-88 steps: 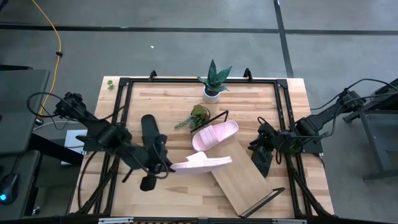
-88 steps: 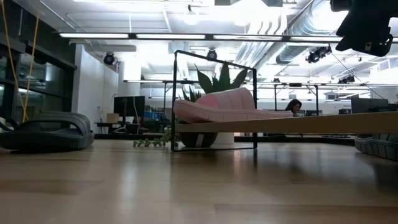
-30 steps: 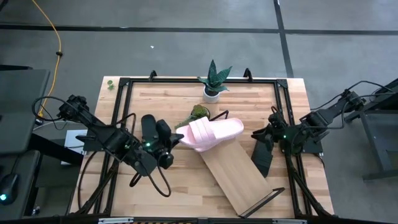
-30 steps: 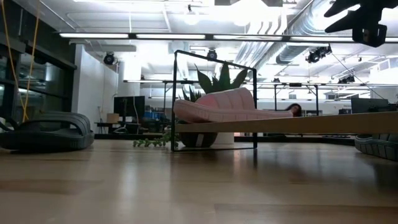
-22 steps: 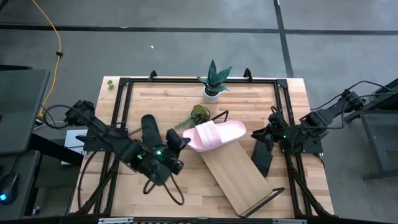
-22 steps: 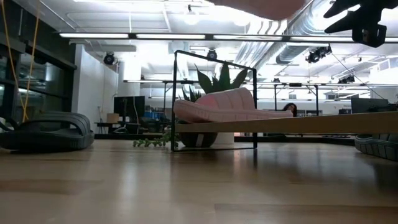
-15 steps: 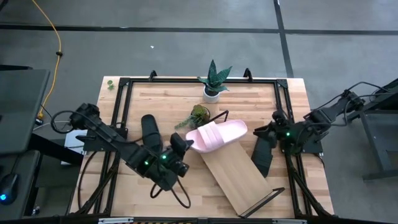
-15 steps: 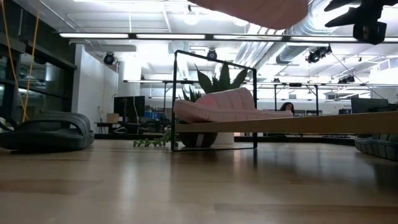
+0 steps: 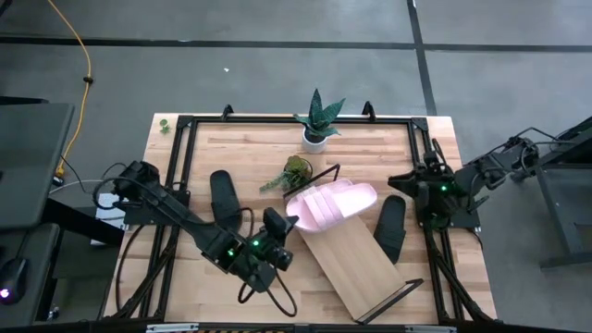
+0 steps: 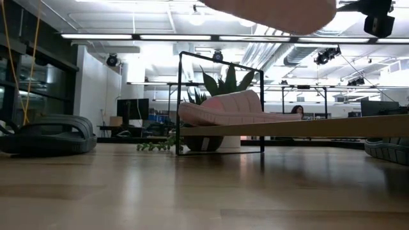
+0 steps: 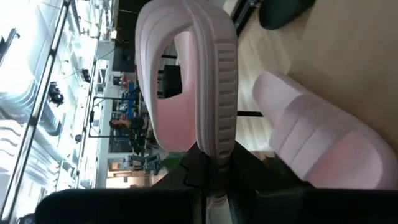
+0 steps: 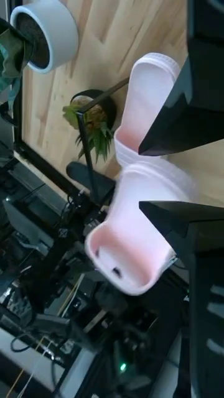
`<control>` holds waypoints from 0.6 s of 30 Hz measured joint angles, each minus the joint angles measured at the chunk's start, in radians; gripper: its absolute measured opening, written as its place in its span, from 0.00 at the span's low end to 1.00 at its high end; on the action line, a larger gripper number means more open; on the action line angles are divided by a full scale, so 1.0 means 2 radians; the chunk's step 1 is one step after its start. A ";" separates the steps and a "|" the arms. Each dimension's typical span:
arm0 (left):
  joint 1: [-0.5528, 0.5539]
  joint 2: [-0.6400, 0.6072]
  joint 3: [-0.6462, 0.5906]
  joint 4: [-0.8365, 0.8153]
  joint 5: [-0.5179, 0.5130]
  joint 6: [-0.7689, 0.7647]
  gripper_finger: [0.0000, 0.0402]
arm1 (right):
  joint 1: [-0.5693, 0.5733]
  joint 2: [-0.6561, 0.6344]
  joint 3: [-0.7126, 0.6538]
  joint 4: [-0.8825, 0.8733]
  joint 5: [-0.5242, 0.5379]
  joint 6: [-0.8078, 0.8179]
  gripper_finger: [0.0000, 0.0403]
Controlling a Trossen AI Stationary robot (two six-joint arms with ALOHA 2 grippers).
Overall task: Pick and place slides into the shelf
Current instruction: Put the pink slipper on the shelf
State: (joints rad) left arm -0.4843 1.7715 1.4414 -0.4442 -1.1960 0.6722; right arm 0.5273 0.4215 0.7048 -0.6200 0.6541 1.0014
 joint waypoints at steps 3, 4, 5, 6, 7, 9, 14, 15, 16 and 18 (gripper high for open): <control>0.000 0.014 0.000 0.001 0.000 -0.010 0.05 | 0.000 -0.008 0.000 0.000 0.000 -0.004 0.29; 0.000 0.017 0.000 0.002 0.000 -0.018 0.05 | 0.000 -0.009 0.000 0.000 0.000 -0.006 0.29; 0.000 0.020 0.000 0.003 0.001 -0.027 0.05 | 0.000 -0.009 0.000 0.000 0.000 -0.007 0.29; 0.000 0.023 0.000 0.006 0.002 -0.036 0.05 | 0.000 -0.009 0.000 0.000 0.000 -0.008 0.29; 0.000 0.027 0.000 0.010 0.005 -0.045 0.05 | 0.000 -0.009 0.000 0.000 0.000 -0.008 0.29; 0.000 0.034 0.000 0.018 0.010 -0.060 0.05 | 0.000 -0.009 0.000 -0.002 0.000 -0.008 0.29; 0.007 0.053 0.000 0.038 0.014 -0.082 0.05 | 0.000 -0.009 0.000 -0.006 -0.001 -0.008 0.29; 0.007 0.058 0.000 0.044 0.014 -0.082 0.05 | 0.000 -0.009 0.000 -0.006 -0.001 -0.008 0.29; 0.007 0.061 0.000 0.048 0.016 -0.082 0.05 | 0.000 -0.009 0.000 -0.006 -0.001 -0.008 0.29; 0.007 0.066 0.000 0.054 0.025 -0.083 0.05 | 0.000 -0.009 0.000 -0.006 -0.002 -0.008 0.29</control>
State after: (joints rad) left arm -0.4702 1.9044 1.4414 -0.3355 -1.1457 0.5072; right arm 0.5274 0.4030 0.7048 -0.6322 0.6511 0.9859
